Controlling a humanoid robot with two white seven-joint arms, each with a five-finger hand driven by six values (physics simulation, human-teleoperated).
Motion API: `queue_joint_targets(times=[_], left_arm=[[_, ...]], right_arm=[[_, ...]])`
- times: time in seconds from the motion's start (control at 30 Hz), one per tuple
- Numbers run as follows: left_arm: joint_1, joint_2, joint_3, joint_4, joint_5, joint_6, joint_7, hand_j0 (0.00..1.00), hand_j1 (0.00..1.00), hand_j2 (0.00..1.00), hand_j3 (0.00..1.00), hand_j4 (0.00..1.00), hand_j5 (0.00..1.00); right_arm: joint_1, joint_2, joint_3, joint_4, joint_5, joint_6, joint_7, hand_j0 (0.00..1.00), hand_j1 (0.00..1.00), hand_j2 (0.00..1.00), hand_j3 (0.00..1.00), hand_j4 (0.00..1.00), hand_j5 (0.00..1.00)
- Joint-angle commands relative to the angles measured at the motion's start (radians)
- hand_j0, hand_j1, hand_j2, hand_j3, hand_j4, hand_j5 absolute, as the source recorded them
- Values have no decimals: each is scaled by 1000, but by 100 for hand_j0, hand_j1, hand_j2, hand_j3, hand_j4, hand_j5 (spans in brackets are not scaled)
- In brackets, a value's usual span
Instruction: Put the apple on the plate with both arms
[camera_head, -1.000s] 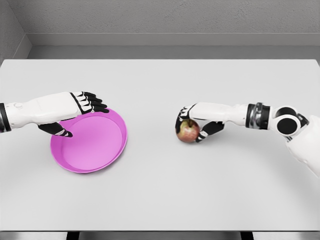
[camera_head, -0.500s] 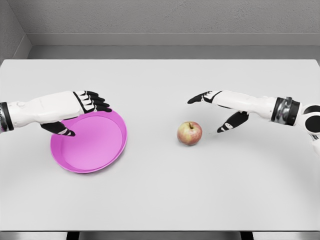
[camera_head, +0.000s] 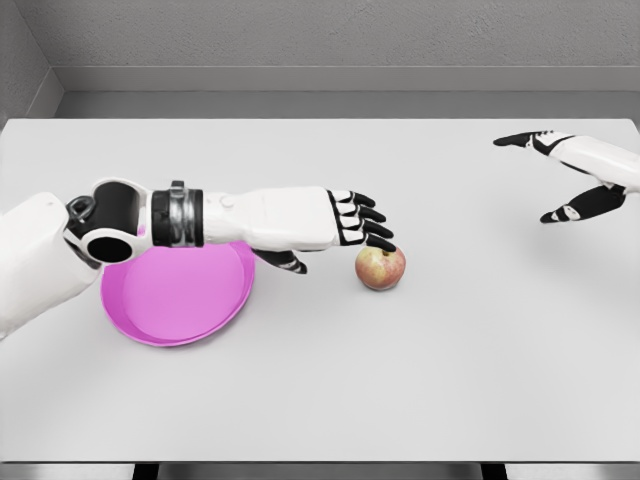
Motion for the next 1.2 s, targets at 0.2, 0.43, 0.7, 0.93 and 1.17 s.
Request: queue_joint_targets(times=[0.2,0.43,0.7,0.93,1.17], left_arm=[[-6,-79,-47,48,-32,2,-17,100,100,100,100,100,100],[-23,-118,-47,191,-21,2,-9,100,100,100,100,100,100],[-43,-193,-110,222,-34,2,-17,100,100,100,100,100,100],[-51,-193,-110,226,-35,2,-17,100,100,100,100,100,100],[-60,-193,-110,229,-67,2,-17,100,100,100,100,100,100]], right_arm=[[-9,-1,-4,-19,-7,3,0,100,100,100,100,100,100],[6,-6,-4,-86,-7,3,0,100,100,100,100,100,100],[8,-15,-4,-116,-7,3,0,100,100,100,100,100,100],[8,-15,-4,-117,-6,3,0,100,100,100,100,100,100],[8,-16,-6,-117,-6,3,0,100,100,100,100,100,100]])
